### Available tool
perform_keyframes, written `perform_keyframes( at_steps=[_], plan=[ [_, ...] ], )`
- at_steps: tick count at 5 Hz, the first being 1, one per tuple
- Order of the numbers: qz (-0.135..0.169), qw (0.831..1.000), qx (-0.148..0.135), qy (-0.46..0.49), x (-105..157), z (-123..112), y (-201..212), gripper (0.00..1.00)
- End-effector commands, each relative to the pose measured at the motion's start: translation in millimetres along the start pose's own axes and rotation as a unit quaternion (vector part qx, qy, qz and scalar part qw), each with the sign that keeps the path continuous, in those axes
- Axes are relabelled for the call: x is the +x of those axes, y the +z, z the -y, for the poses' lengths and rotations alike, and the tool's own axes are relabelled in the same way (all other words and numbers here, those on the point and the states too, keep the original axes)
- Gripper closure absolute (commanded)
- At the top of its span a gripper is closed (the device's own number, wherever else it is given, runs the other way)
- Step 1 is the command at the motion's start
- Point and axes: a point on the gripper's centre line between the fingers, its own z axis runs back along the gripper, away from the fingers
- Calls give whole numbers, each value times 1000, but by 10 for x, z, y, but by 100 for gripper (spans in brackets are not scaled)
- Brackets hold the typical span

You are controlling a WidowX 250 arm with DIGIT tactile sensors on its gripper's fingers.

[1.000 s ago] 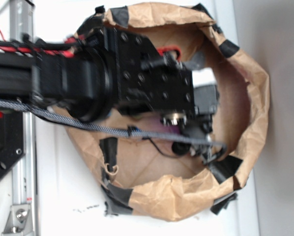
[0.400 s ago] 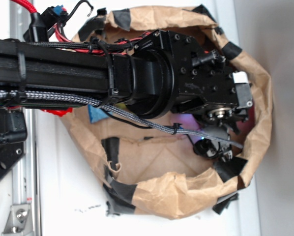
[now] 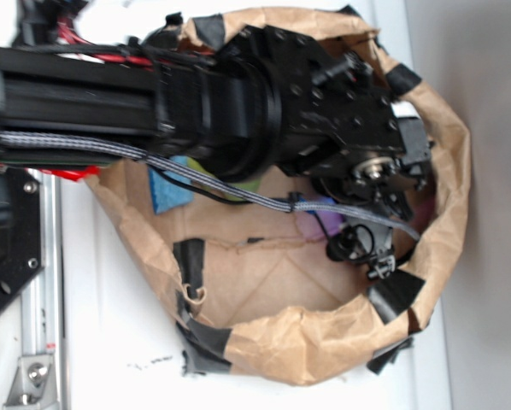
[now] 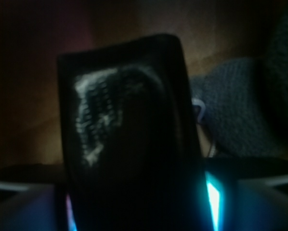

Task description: Grab the black box.

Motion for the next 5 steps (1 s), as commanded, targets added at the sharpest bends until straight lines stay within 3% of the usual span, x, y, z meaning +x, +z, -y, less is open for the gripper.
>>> perform_keyframes(
  at_steps=[1,2,3,4,5],
  plan=[
    [73,997,-20,0,-80,-90,682,100],
    [51,998,-31,-3,-315,-97,946,100],
    [-13,1000,-19,-12,-582,-67,1136,100],
    [-45,999,-8,-21,-605,-50,1269,100],
    [-50,998,17,-20,-568,-48,1360,100]
  ],
)
